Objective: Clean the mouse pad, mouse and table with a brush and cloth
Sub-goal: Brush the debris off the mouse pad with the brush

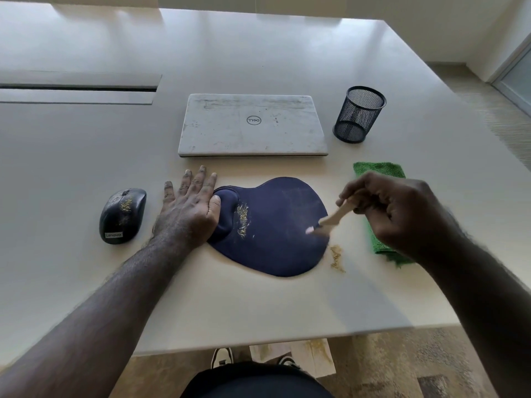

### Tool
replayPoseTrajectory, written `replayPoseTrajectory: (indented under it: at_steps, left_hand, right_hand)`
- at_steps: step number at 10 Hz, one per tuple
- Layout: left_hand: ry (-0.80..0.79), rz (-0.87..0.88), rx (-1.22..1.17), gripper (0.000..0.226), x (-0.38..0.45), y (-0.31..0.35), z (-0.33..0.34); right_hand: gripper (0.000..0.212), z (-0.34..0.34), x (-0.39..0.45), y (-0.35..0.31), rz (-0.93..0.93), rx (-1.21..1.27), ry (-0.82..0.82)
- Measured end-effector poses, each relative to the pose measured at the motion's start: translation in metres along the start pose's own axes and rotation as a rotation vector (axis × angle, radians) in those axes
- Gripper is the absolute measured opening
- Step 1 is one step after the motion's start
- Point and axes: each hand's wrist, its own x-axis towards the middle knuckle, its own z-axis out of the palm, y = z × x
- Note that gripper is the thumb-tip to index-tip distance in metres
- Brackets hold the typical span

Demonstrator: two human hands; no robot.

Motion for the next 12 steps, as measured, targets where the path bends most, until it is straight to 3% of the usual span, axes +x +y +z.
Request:
replayPoseTrajectory:
  at_steps: [2, 4, 6, 8, 10, 12]
  left_hand:
    - [-0.003, -0.003, -0.004, 0.057, -0.001, 0.001, -0.001]
    - [-0.01, -0.004, 0.002, 0.057, -0.001, 0.001, -0.002]
    - [-0.005, -0.004, -0.004, 0.057, -0.002, 0.003, -0.003]
    - [-0.003, -0.01, -0.005, 0.057, -0.003, 0.004, -0.004]
    - [0.002, -0.002, 0.002, 0.057, -0.003, 0.004, -0.004]
    - [0.005, 0.004, -0.004, 0.057, -0.002, 0.003, -0.002]
  right_hand:
    - [0.018, 0.006, -0.002, 0.001, -0.01, 0.011, -0.045]
    - [0.016, 0.007, 0.009, 0.011, 0.0, -0.041, 0.107]
    - [0.016, 0.021, 0.013, 0.009, 0.022, -0.065, 0.065]
    - [0.015, 0.031, 0.036, 0.009, 0.023, -0.051, 0.227]
    - [0.013, 0.055, 0.042, -0.001, 0.024, 0.007, 0.066]
    - [0.015, 0.041, 0.048, 0.005, -0.019, 0.054, 0.092]
